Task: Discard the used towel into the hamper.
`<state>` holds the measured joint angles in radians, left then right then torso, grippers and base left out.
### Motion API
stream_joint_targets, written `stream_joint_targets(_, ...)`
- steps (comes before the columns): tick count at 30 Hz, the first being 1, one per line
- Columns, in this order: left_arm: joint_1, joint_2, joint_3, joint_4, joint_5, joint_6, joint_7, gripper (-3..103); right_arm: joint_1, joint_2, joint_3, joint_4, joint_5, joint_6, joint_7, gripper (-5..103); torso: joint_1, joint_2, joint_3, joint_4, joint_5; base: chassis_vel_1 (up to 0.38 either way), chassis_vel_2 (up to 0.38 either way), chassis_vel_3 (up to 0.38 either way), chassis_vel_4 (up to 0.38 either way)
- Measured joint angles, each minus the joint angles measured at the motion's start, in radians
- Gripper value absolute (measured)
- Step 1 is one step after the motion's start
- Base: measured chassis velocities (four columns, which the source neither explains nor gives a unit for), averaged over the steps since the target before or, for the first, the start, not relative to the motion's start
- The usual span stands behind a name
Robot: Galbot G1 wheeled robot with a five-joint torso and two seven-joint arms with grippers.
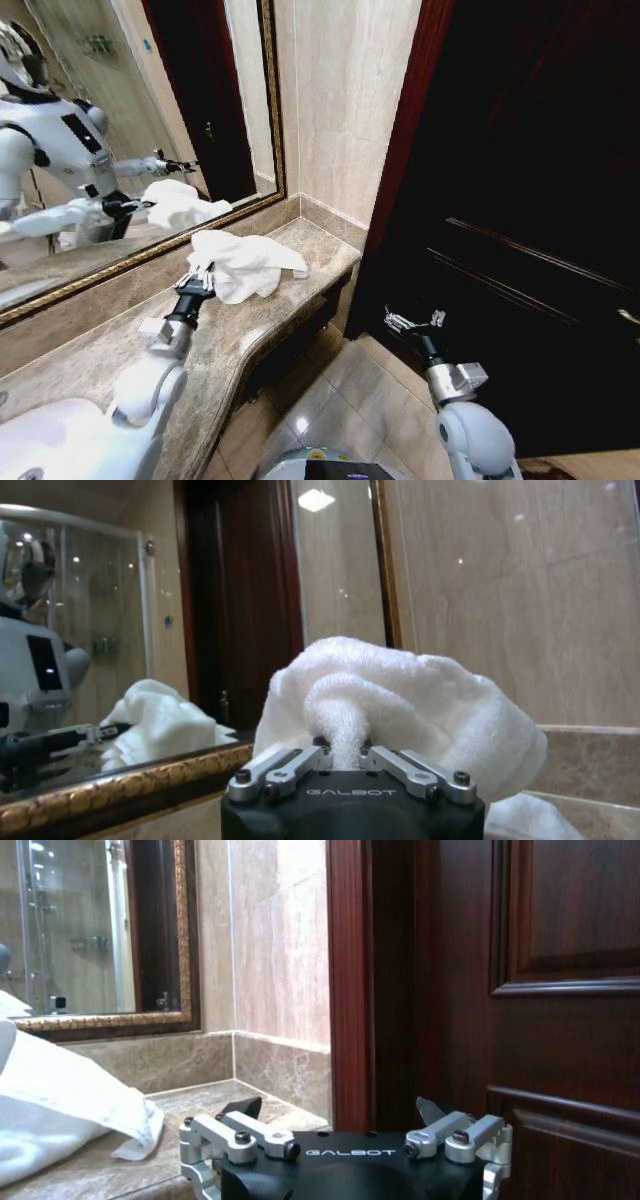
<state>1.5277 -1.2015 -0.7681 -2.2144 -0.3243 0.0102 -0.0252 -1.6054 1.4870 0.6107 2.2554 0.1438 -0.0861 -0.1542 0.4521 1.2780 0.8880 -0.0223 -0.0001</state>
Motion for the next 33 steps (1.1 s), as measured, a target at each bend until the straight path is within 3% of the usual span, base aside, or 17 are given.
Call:
stream_joint_targets(1, 0.000, 0.000, 0.000, 0.000, 0.000, 0.000, 0.000, 7, 0.000, 0.000, 0.000, 0.000, 0.000, 0.000, 0.000, 100, 0.000, 0.000, 0.000, 0.0000, 0.0000, 0.000, 0.000, 0.000, 0.000)
stream_joint_targets(4, 0.029, -0.053, -0.006, 0.006, 0.001, -0.093, 0.020, 7, -0.006, -0.002, 0.004, 0.012, 0.011, -0.003, -0.007, 100, 0.000, 0.000, 0.000, -0.0001, 0.0002, 0.000, 0.000, 0.000, 0.000)
stream_joint_targets(8, 0.045, -0.097, -0.001, 0.014, 0.009, -0.147, 0.021, 7, -0.013, -0.009, 0.013, 0.025, 0.024, -0.007, -0.010, 100, 0.000, 0.000, 0.000, -0.0001, 0.0001, 0.000, 0.000, 0.000, 0.000)
stream_joint_targets(13, 0.071, -0.126, 0.014, 0.009, 0.039, -0.148, 0.012, 7, -0.026, -0.012, 0.020, 0.046, 0.035, -0.030, -0.005, 100, 0.000, 0.000, 0.000, 0.0000, 0.0002, 0.000, 0.000, 0.000, 0.000)
stream_joint_targets(33, 0.058, -0.123, 0.055, -0.019, 0.092, -0.088, -0.008, 7, -0.035, -0.024, 0.047, 0.036, 0.038, -0.031, -0.006, 100, 0.000, 0.000, 0.000, -0.0001, 0.0002, 0.000, 0.000, 0.000, 0.000)
